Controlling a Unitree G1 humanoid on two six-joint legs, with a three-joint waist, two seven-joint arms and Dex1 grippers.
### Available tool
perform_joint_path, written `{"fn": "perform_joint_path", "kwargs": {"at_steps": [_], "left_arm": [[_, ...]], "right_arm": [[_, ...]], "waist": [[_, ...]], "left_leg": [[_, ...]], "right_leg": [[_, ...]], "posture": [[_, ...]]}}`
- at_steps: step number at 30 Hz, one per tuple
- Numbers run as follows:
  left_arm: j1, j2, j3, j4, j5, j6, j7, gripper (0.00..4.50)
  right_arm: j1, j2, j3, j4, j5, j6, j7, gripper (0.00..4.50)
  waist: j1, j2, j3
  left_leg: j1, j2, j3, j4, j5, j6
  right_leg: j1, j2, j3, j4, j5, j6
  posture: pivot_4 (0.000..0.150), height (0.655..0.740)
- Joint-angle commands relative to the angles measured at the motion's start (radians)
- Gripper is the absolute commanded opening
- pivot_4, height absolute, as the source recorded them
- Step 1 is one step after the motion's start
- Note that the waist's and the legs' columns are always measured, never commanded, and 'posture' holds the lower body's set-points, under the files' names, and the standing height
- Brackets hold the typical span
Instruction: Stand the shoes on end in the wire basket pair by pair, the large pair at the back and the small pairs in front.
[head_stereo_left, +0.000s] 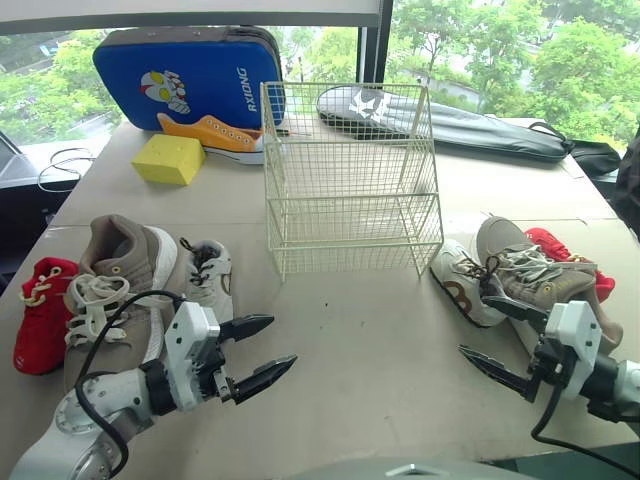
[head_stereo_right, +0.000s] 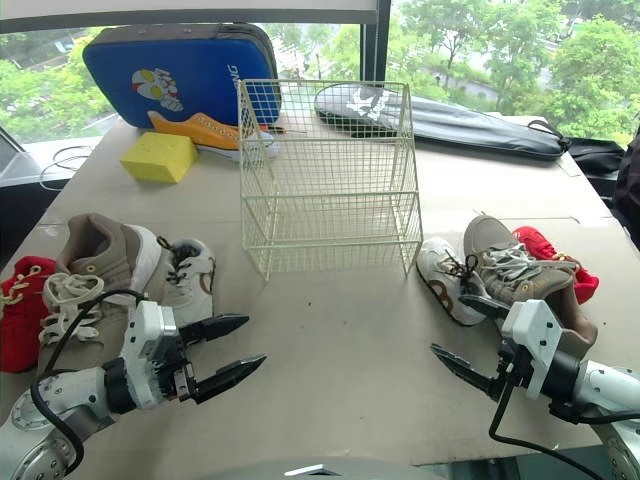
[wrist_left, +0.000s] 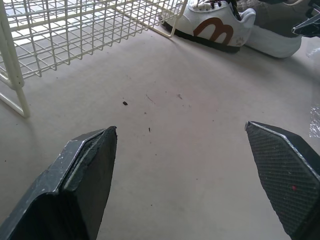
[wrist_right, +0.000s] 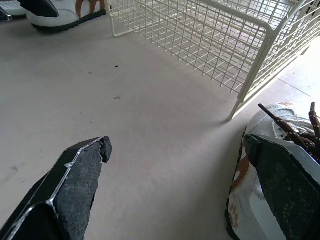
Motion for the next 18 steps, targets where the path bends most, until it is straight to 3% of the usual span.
{"fn": "perform_joint_path", "kwargs": {"at_steps": [1, 18], "left_arm": [[-0.006, -0.006, 0.006, -0.019, -0.015, 0.002, 0.009, 4.5], [-0.03, -0.017, 0.013, -0.053, -0.059, 0.047, 0.068, 4.5]], "right_arm": [[-0.008, 0.004, -0.002, -0.012, 0.002, -0.03, 0.006, 4.44], [-0.068, 0.006, 0.048, 0.001, 0.006, -0.022, -0.006, 4.44]], "waist": [[0.002, 0.0, 0.0], [0.004, 0.0, 0.0]], "left_leg": [[0.0, 0.0, 0.0, 0.0, 0.0, 0.0], [0.0, 0.0, 0.0, 0.0, 0.0, 0.0]], "right_leg": [[0.0, 0.0, 0.0, 0.0, 0.0, 0.0], [0.0, 0.0, 0.0, 0.0, 0.0, 0.0]], "posture": [[0.15, 0.74], [0.15, 0.74]]}}
